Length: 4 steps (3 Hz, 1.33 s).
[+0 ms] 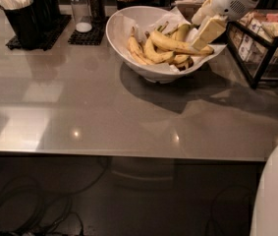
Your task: Pick banana from white bowl
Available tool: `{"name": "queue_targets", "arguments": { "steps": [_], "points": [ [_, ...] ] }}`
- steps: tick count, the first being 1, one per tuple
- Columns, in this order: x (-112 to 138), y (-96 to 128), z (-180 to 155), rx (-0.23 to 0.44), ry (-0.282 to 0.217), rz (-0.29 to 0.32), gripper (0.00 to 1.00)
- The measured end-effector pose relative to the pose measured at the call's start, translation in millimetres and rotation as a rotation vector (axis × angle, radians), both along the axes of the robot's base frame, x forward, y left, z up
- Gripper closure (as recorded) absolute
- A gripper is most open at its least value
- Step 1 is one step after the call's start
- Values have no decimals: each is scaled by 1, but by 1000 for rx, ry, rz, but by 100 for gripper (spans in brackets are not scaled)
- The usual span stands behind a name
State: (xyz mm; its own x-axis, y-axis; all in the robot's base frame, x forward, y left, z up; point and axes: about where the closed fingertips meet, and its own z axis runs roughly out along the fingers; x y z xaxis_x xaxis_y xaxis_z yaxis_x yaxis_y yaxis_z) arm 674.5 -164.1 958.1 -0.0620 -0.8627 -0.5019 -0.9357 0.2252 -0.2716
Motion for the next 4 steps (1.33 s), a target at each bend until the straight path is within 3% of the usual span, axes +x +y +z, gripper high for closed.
{"name": "queue_targets", "arguments": {
  "steps": [4],
  "points": [
    [18,-15,-29,-167,32,57,34]
  ]
}}
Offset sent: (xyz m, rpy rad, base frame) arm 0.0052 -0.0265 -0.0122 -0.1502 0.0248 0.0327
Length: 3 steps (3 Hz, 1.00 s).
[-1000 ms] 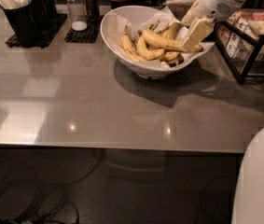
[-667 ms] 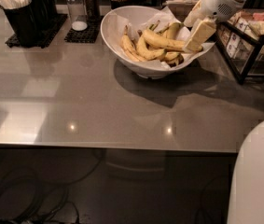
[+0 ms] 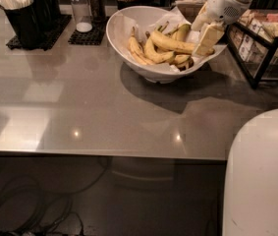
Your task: Pick banana from white bowl
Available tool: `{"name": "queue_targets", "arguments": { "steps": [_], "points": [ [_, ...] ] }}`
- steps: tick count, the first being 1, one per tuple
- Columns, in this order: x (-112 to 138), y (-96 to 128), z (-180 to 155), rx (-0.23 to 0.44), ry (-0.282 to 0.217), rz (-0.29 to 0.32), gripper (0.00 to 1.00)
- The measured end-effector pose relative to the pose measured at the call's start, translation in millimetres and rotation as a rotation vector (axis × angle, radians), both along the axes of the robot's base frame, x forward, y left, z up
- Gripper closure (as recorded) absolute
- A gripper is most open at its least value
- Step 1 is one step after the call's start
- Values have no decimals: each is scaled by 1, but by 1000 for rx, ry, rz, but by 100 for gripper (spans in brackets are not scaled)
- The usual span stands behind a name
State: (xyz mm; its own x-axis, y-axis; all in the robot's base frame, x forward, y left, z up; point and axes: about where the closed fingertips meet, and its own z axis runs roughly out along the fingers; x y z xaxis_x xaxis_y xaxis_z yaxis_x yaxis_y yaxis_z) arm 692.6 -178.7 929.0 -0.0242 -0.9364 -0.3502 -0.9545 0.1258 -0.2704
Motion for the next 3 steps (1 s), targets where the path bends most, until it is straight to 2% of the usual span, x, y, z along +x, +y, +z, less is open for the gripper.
{"name": "queue_targets", "arguments": {
  "steps": [1,3],
  "points": [
    [9,6,-5,-12,0,18,35],
    [16,5,-21,-6,25,8,35]
  ]
}}
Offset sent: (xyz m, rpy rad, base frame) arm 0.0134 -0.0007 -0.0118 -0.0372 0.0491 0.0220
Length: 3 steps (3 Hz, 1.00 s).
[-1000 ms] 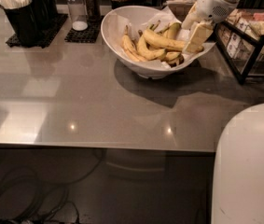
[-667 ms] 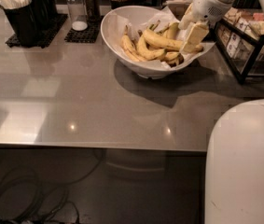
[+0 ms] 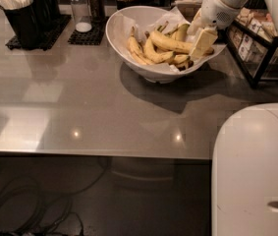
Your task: Pick banana from white bowl
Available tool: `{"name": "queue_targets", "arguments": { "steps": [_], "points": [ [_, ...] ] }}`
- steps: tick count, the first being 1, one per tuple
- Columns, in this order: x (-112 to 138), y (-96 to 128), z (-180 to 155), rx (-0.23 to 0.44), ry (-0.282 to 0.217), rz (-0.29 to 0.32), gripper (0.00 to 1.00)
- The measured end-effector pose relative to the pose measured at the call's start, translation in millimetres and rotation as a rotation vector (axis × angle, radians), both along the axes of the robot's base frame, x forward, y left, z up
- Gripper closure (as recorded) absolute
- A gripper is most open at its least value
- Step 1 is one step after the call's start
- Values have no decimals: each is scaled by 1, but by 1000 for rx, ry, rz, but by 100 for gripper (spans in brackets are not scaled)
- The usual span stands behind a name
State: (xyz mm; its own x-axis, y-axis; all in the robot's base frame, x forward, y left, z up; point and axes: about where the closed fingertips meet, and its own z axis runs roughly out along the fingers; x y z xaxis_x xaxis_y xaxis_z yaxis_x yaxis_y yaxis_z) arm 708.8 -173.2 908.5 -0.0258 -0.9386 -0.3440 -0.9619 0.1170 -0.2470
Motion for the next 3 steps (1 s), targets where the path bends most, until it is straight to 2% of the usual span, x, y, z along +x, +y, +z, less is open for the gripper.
{"name": "queue_targets", "arguments": {
  "steps": [1,2,3],
  "points": [
    [-2,-1,-10,13,25,-10,37],
    [-4,-1,-14,24,39,-13,56],
    [-9,0,-8,43,33,-7,79]
  ]
}}
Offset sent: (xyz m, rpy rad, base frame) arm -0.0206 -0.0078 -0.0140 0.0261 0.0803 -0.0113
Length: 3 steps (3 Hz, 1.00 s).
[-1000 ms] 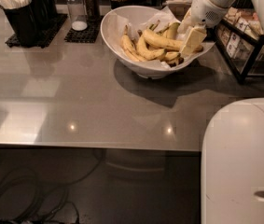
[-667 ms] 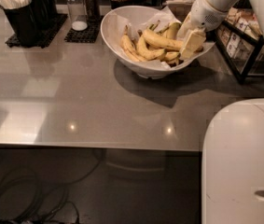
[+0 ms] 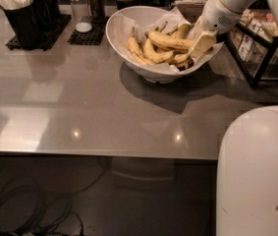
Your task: Pick banana from white bowl
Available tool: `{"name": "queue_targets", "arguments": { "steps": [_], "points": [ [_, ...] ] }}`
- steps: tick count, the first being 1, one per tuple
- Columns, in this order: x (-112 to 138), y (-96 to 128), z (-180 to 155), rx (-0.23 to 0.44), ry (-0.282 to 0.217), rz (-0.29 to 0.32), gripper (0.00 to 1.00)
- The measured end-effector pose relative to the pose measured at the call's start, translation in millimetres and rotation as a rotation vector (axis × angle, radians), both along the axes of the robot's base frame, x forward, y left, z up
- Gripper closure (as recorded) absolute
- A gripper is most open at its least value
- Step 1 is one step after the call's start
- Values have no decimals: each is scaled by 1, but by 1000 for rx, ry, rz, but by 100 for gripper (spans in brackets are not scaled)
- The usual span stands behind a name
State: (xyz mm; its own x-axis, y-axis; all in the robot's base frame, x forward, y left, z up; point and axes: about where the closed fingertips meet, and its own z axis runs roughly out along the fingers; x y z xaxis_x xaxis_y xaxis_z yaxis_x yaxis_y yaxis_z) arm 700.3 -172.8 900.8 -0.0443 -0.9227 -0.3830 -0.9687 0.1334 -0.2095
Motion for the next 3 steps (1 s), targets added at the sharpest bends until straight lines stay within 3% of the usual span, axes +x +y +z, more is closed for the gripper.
{"name": "queue_targets", "arguments": {
  "steps": [1,2,3],
  "points": [
    [-5,2,15,39,-17,4,99],
    [-14,10,33,138,-18,31,100],
    [-22,13,37,316,10,40,100]
  ]
}}
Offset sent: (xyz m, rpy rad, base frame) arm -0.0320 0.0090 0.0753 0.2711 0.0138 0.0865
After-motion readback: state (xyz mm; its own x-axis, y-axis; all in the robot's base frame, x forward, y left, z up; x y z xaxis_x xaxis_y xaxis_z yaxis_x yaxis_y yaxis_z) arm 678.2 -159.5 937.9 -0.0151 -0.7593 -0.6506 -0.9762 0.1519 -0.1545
